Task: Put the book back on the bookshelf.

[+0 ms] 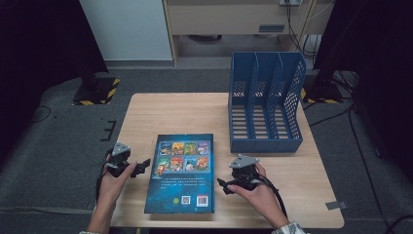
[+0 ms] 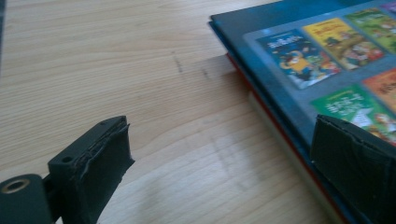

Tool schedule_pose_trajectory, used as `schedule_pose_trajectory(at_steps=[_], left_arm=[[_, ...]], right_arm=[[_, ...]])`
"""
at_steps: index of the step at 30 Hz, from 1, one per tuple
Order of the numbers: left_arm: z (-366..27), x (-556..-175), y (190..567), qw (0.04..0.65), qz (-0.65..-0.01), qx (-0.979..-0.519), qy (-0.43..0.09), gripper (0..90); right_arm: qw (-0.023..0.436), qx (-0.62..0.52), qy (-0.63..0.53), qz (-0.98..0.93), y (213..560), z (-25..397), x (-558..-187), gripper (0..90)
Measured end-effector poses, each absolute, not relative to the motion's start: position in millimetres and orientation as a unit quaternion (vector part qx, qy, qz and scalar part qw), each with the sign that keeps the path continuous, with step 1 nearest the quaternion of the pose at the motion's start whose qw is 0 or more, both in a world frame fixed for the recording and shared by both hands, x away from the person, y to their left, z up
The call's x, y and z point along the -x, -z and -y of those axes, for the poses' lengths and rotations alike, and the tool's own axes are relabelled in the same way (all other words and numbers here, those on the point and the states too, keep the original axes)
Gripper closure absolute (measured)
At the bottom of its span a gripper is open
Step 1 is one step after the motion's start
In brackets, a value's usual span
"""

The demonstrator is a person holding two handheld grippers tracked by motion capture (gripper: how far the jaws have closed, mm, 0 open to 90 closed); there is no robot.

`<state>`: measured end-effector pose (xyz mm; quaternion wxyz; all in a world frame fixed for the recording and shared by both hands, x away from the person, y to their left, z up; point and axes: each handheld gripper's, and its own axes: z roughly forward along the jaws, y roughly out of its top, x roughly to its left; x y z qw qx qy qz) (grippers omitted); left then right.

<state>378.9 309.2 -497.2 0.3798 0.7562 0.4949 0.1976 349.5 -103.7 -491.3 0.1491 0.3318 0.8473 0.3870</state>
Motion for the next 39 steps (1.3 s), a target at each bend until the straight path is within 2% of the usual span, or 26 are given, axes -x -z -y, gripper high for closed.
schedule_pose_trajectory(at_steps=[3,9,17,27,32,36,39], left_arm=[[-294.0,-376.9,497.1,0.381,-0.472,-0.774,-0.181,4.2],[-277.2,-378.5,501.8,0.377,-0.443,-0.798,-0.156,4.1],[-270.1,-382.2,509.9,0.404,-0.449,-0.791,-0.097,2.1],[-265.7,-386.9,518.0,0.422,-0.456,-0.782,-0.046,0.0],[-265.3,-390.3,520.8,0.427,-0.459,-0.779,-0.025,0.0],[-264.4,-390.3,519.9,0.424,-0.461,-0.779,-0.027,0.0],[-263.8,-390.5,519.1,0.421,-0.462,-0.78,-0.028,0.0]], right_arm=[[0.125,-0.322,-0.407,-0.846,486.0,92.6,-347.7,8.9],[0.106,-0.313,-0.411,-0.849,489.5,76.9,-355.1,8.4],[0.059,-0.322,-0.416,-0.848,505.9,55.9,-374.0,4.9],[0.033,-0.341,-0.422,-0.839,511.9,53.9,-382.6,0.5],[0.029,-0.339,-0.423,-0.839,513.0,53.9,-384.7,0.2],[-0.004,-0.341,-0.431,-0.835,517.6,52.4,-387.4,0.5],[-0.008,-0.345,-0.429,-0.835,517.9,50.4,-388.2,0.5]])
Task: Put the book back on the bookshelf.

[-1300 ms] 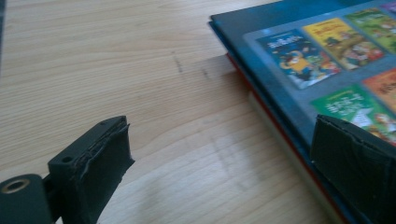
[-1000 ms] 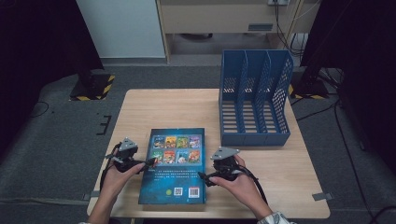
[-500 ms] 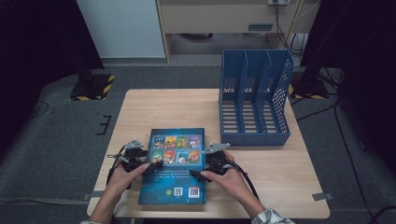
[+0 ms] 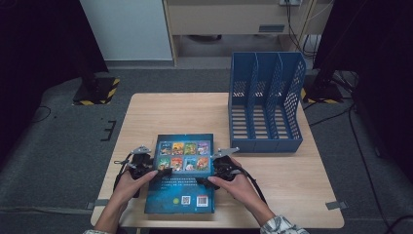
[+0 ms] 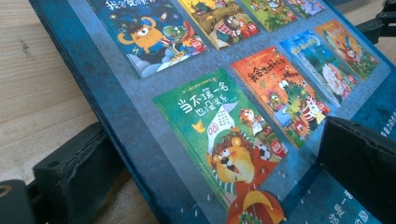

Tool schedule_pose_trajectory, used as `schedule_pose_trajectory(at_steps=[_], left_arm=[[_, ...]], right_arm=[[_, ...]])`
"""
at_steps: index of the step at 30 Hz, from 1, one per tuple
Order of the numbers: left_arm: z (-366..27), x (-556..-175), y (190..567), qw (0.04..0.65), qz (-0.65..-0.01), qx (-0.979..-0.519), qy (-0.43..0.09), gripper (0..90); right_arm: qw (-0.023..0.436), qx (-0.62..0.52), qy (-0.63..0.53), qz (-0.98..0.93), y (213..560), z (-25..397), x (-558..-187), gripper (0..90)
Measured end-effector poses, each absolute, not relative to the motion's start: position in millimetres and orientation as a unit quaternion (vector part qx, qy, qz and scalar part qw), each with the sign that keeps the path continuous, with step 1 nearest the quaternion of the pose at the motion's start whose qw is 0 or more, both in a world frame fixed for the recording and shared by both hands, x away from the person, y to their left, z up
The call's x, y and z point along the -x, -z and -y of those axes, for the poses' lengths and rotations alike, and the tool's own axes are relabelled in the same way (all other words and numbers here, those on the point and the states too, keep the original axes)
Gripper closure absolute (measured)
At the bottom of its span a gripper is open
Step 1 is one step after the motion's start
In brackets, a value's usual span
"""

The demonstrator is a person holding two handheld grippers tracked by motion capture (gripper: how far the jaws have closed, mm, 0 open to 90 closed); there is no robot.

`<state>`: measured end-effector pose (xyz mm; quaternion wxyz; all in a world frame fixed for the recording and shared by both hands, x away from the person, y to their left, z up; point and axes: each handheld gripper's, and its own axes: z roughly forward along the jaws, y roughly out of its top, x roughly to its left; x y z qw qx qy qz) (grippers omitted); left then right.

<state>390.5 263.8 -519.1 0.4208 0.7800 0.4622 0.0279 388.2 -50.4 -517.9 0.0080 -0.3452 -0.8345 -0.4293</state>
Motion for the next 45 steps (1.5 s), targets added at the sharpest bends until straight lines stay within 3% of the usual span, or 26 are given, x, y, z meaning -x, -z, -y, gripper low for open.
schedule_pose_trajectory(at_steps=[17,34,45], left_arm=[[-264.7,-389.2,502.8,0.412,-0.464,-0.783,-0.045,6.3],[-276.2,-386.3,467.0,0.447,-0.455,-0.763,-0.102,24.1],[-275.6,-387.1,442.3,0.438,-0.444,-0.769,-0.136,27.9]], right_arm=[[-0.02,0.342,0.405,0.848,503.8,44.9,-384.1,1.4],[-0.063,0.334,0.39,0.856,463.7,37.6,-396.9,14.5],[-0.088,0.339,0.392,0.851,440.4,33.1,-410.0,20.1]])
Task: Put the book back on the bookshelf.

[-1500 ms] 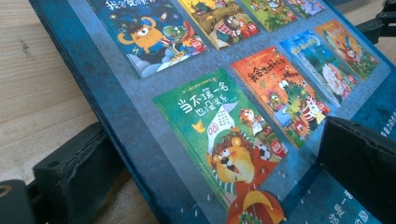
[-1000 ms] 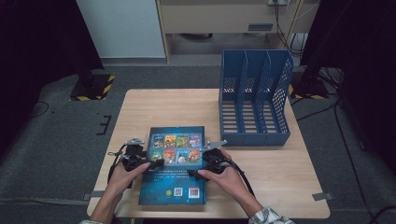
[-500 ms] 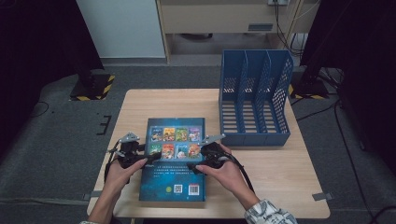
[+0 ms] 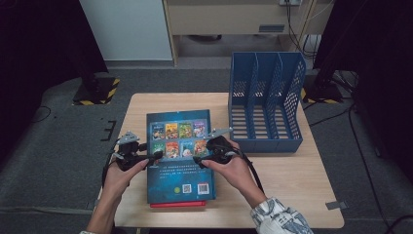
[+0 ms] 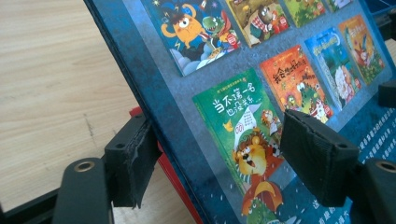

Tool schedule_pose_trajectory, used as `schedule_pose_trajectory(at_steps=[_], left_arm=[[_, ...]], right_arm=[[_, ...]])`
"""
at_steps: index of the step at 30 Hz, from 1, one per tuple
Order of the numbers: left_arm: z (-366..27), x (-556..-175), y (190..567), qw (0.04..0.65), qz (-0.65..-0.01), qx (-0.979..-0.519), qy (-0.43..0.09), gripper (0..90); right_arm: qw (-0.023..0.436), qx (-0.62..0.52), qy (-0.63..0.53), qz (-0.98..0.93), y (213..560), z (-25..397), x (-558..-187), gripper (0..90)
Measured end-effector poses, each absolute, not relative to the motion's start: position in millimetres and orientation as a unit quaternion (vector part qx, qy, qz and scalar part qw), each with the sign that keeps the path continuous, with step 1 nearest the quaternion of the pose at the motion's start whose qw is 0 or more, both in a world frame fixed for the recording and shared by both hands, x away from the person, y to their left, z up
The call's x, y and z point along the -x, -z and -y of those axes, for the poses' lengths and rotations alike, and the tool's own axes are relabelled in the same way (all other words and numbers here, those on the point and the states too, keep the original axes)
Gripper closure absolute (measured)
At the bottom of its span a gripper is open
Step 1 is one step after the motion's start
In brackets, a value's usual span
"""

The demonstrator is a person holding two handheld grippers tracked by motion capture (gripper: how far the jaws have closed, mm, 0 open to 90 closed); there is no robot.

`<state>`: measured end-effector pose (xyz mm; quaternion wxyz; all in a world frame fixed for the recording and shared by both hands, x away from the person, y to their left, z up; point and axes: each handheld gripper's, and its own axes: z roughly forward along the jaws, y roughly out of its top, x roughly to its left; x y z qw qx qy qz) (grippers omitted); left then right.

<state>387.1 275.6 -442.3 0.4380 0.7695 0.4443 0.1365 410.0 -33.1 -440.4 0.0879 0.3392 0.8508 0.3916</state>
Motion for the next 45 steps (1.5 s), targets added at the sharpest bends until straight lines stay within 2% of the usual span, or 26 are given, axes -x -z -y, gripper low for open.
schedule_pose_trajectory(at_steps=[14,19,21,30,33,45], left_arm=[[-283.8,-405.8,425.8,0.454,-0.439,-0.764,-0.13,35.2],[-287.5,-416.8,417.8,0.454,-0.44,-0.762,-0.138,35.9],[-287.2,-422.5,413.2,0.45,-0.444,-0.762,-0.142,36.4],[-281.8,-443.2,389.0,0.43,-0.418,-0.781,-0.177,41.4],[-283.2,-447.1,385.1,0.442,-0.418,-0.773,-0.178,44.0],[-278.2,-460.6,368.2,0.44,-0.403,-0.775,-0.208,43.6]], right_arm=[[0.121,-0.345,-0.391,-0.845,421.1,28.7,-423.0,25.4],[0.133,-0.342,-0.4,-0.84,411.5,27.2,-432.1,30.9],[0.137,-0.345,-0.41,-0.833,404.3,26.8,-440.3,34.5],[0.167,-0.349,-0.411,-0.825,393.1,29.8,-457.7,39.4],[0.175,-0.346,-0.412,-0.825,389.3,30.3,-459.4,40.7],[0.195,-0.349,-0.416,-0.817,374.0,29.5,-471.0,43.9]])
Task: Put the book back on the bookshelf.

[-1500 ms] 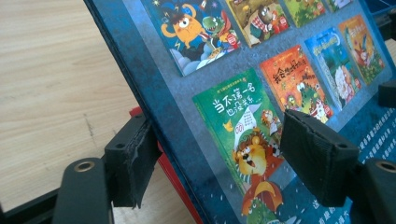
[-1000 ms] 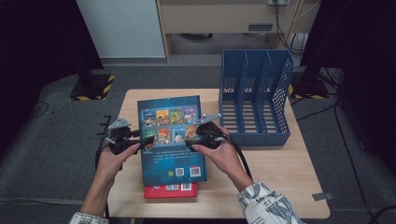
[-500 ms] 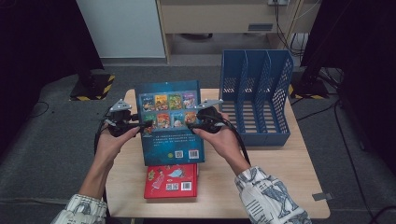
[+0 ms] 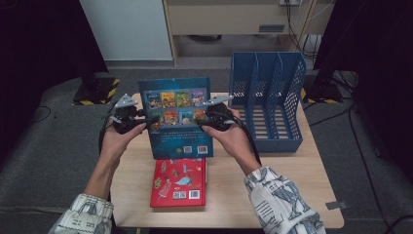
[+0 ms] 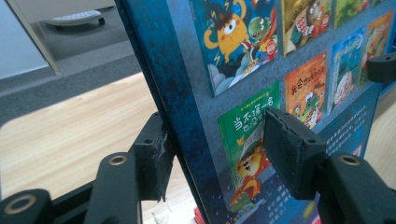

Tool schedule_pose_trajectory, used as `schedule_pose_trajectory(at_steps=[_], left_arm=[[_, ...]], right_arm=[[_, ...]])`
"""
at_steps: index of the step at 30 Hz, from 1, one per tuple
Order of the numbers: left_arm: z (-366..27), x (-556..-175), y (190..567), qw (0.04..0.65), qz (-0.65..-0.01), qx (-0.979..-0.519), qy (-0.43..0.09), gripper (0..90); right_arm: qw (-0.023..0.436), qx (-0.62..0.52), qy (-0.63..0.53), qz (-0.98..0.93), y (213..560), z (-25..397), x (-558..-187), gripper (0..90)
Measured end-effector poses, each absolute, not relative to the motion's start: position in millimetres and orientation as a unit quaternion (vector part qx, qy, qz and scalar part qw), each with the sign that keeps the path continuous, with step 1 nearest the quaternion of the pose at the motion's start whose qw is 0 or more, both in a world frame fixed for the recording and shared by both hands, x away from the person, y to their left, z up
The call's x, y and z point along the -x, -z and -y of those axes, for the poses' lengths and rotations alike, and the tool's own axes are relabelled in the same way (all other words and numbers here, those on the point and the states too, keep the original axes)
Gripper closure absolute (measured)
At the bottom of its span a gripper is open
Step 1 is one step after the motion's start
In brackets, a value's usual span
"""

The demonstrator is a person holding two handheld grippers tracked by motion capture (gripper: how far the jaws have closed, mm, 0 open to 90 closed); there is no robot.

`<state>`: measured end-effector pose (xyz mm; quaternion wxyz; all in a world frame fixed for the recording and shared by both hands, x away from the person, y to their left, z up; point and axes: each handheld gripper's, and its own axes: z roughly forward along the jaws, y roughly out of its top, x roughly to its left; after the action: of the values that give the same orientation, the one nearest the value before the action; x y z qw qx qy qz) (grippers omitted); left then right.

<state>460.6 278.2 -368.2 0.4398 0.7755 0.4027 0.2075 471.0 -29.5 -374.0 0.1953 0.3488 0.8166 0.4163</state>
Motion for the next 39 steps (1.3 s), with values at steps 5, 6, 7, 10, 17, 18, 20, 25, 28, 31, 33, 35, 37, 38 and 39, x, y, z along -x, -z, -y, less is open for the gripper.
schedule_pose_trajectory(at_steps=[5,6,7,10,17,18,20,25,28,31,33,35,37,38,39], left_arm=[[-283.2,-460.7,368.8,0.456,-0.394,-0.77,-0.208,42.9],[-282.8,-456.4,369.8,0.463,-0.389,-0.768,-0.212,42.2],[-282.8,-456.4,369.8,0.463,-0.389,-0.768,-0.212,41.7],[-281.0,-448.4,368.9,0.463,-0.384,-0.769,-0.219,39.1],[-285.8,-420.1,371.1,0.475,-0.378,-0.763,-0.221,35.2],[-285.9,-416.5,371.5,0.474,-0.375,-0.764,-0.224,34.8],[-285.9,-410.8,372.0,0.478,-0.374,-0.762,-0.225,33.9],[-286.7,-407.7,373.7,0.49,-0.361,-0.762,-0.219,27.6],[-288.0,-409.9,374.2,0.494,-0.368,-0.757,-0.218,27.5],[-289.2,-413.3,375.6,0.499,-0.371,-0.753,-0.213,26.1],[-288.2,-414.5,376.6,0.5,-0.367,-0.755,-0.213,23.9],[-285.9,-414.2,377.3,0.494,-0.361,-0.761,-0.217,22.1],[-286.0,-414.6,377.1,0.495,-0.361,-0.762,-0.211,19.9],[-286.4,-414.9,377.0,0.495,-0.361,-0.762,-0.209,19.7],[-286.6,-415.4,376.9,0.495,-0.36,-0.763,-0.209,19.6]], right_arm=[[0.202,-0.341,-0.425,-0.814,371.6,30.0,-465.5,49.2],[0.204,-0.335,-0.431,-0.813,372.6,32.3,-459.3,51.1],[0.204,-0.335,-0.431,-0.813,372.6,32.3,-459.3,51.1],[0.199,-0.329,-0.446,-0.808,371.7,35.6,-444.6,51.2],[0.176,-0.301,-0.471,-0.811,367.3,39.0,-415.4,53.7],[0.175,-0.298,-0.471,-0.811,367.2,38.7,-412.0,53.9],[0.176,-0.295,-0.472,-0.812,367.0,38.6,-409.3,54.6],[0.176,-0.291,-0.473,-0.813,367.0,35.4,-401.3,50.9],[0.174,-0.284,-0.476,-0.814,366.7,32.8,-398.7,53.3],[0.169,-0.276,-0.483,-0.814,367.1,30.4,-396.2,58.2],[0.167,-0.274,-0.485,-0.813,366.9,29.6,-395.6,58.6],[0.164,-0.27,-0.487,-0.814,366.4,27.3,-392.5,59.0],[0.168,-0.26,-0.488,-0.816,366.4,23.4,-386.1,58.8],[0.168,-0.259,-0.489,-0.816,366.5,23.1,-384.6,58.6],[0.165,-0.259,-0.493,-0.814,366.8,23.0,-383.7,58.0]])
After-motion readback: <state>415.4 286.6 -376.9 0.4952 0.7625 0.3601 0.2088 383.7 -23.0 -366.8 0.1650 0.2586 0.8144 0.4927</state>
